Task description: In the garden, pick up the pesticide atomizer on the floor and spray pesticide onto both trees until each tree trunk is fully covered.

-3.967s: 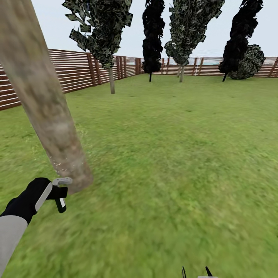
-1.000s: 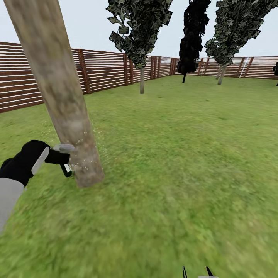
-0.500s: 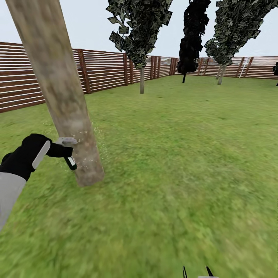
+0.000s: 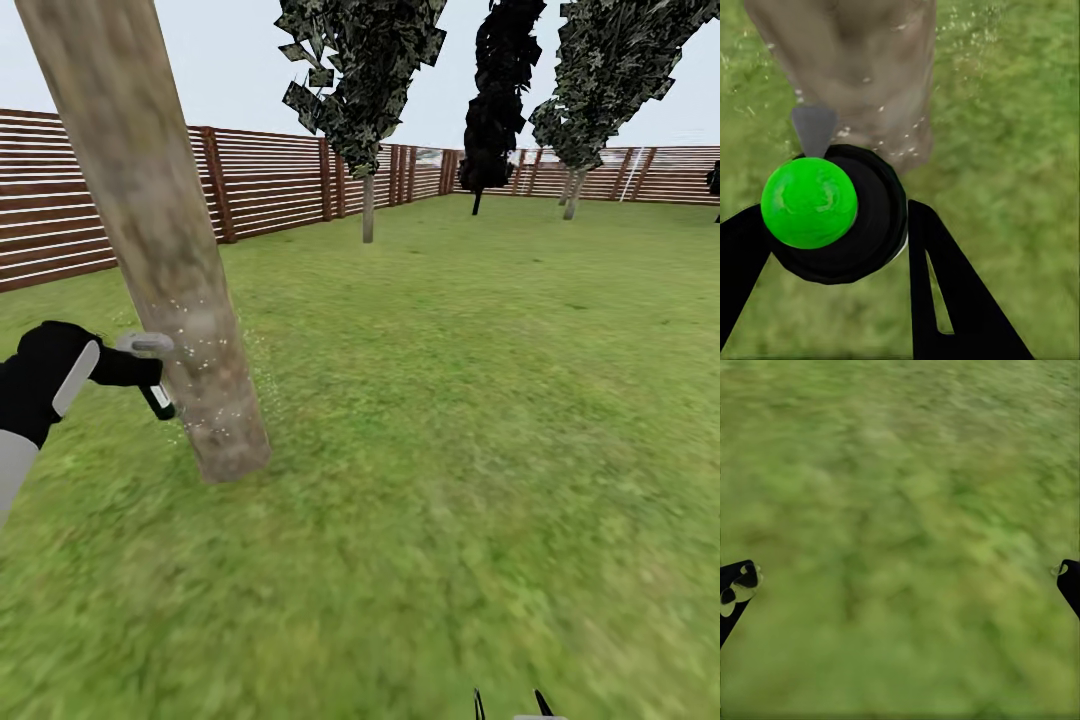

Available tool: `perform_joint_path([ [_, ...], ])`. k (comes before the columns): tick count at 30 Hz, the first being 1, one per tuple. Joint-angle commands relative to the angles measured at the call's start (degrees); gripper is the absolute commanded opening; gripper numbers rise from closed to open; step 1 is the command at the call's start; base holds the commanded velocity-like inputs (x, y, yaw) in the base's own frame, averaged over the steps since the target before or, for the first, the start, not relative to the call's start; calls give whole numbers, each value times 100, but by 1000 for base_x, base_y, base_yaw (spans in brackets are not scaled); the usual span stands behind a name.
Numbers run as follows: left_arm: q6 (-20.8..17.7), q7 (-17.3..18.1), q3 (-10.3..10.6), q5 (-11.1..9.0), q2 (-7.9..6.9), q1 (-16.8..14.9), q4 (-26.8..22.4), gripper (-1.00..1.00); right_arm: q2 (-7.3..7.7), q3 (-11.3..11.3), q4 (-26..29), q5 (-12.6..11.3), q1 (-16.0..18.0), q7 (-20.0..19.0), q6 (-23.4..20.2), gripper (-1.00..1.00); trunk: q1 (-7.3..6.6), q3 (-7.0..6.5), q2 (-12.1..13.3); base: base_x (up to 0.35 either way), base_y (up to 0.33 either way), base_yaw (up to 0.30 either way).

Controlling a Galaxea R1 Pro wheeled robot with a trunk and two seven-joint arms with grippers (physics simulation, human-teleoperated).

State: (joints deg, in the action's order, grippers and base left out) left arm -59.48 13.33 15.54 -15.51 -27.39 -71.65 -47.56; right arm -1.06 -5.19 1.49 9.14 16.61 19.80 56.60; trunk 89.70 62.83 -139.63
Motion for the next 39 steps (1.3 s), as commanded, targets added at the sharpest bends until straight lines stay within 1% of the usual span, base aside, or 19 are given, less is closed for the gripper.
perform_joint_path([
  [1, -2, 15, 1, -24, -28, 25, -2, -100, 0, 0, 2, 0, 0, 2, 0, 100, 0, 0, 0, 0, 0, 0],
  [4, -2, 20, 2, -20, -155, 36, 1, -100, 0, 0, 0, 0, 0, -2, 0, 100, 0, 0, 0, 0, 0, 0],
  [7, 1, 24, 17, -1, -159, 161, -1, -100, 0, 0, 0, 0, 0, -1, 0, 100, 0, 0, 0, 0, 0, 0],
  [10, 12, 22, 84, 14, -153, 659, -43, -100, 0, 0, 0, 1, 0, -2, 0, 100, 0, 0, 0, 0, 0, 0],
  [13, 10, 25, 86, -16, -152, 954, -87, -100, 0, 0, 0, 5, 0, -2, 0, 100, 0, 0, 0, 0, 0, 0],
  [15, 29, 21, 89, -23, -145, 1315, -87, -100, -5, -3, 0, 7, 0, -2, 0, 100, 0, 0, 0, 0, 0, 0],
  [19, 54, 10, 86, 7, -150, 1518, -7, -100, -21, -4, 0, 8, 0, -2, 0, 100, 0, 0, 0, 0, -143, 0],
  [21, 119, -24, 77, 13, -139, 2037, -9, -100, -25, -8, 0, 8, 0, -2, 0, 100, 0, 0, 0, 0, -263, 0],
  [23, 144, -44, 73, -5, -126, 2357, -9, -100, -31, -8, 0, 8, 0, -2, 0, 100, 0, 0, 0, 0, -270, 0],
  [24, 211, -52, 66, -19, -108, 2531, -8, -100, -34, -9, 0, 8, 0, -2, 0, 100, 0, 0, 0, 0, -272, 0],
  [26, 332, -54, 53, -23, -79, 2698, 1, -100, -35, -9, 0, 8, 0, -2, 0, 100, 0, 0, 0, 0, -272, 0],
  [30, 932, -58, 34, -30, -50, 3156, 82, -100, -35, -7, 0, 8, 0, -2, 0, 100, 0, 0, 0, 0, -272, 0],
  [31, 1031, -57, 29, -55, -2, 3199, 208, -100, -35, -8, 0, 8, 0, -2, 0, 100, 0, 0, 0, 0, -272, 0],
  [32, 1320, -63, 15, -140, 127, 3222, 439, -100, -35, -8, 0, 8, 0, -2, 0, 100, 0, 0, 0, 41, -273, 0],
  [34, 1729, -63, -11, -205, 245, 3233, 561, -100, -35, -9, 0, 8, 0, -2, 0, 100, 0, 0, 0, 71, -273, 0],
  [35, 1791, -61, -89, -215, 253, 3234, 582, -100, -35, -9, 0, 8, 0, -2, 0, 100, 0, 0, 0, 99, -272, 0],
  [36, 1862, -60, -443, -213, 269, 3235, 604, -100, -35, -9, 0, 8, 0, -2, 0, 100, 0, 0, 0, 144, -258, 0],
  [37, 1894, -59, -709, -177, 282, 3236, 616, -100, -35, -9, 0, 8, 0, -2, 0, 100, 0, 0, 0, 168, -247, 0],
  [39, 1910, -59, -785, -167, 286, 3237, 622, -100, -41, -9, 0, 8, 0, -2, 0, 100, 0, 0, 0, 175, -243, 40],
])
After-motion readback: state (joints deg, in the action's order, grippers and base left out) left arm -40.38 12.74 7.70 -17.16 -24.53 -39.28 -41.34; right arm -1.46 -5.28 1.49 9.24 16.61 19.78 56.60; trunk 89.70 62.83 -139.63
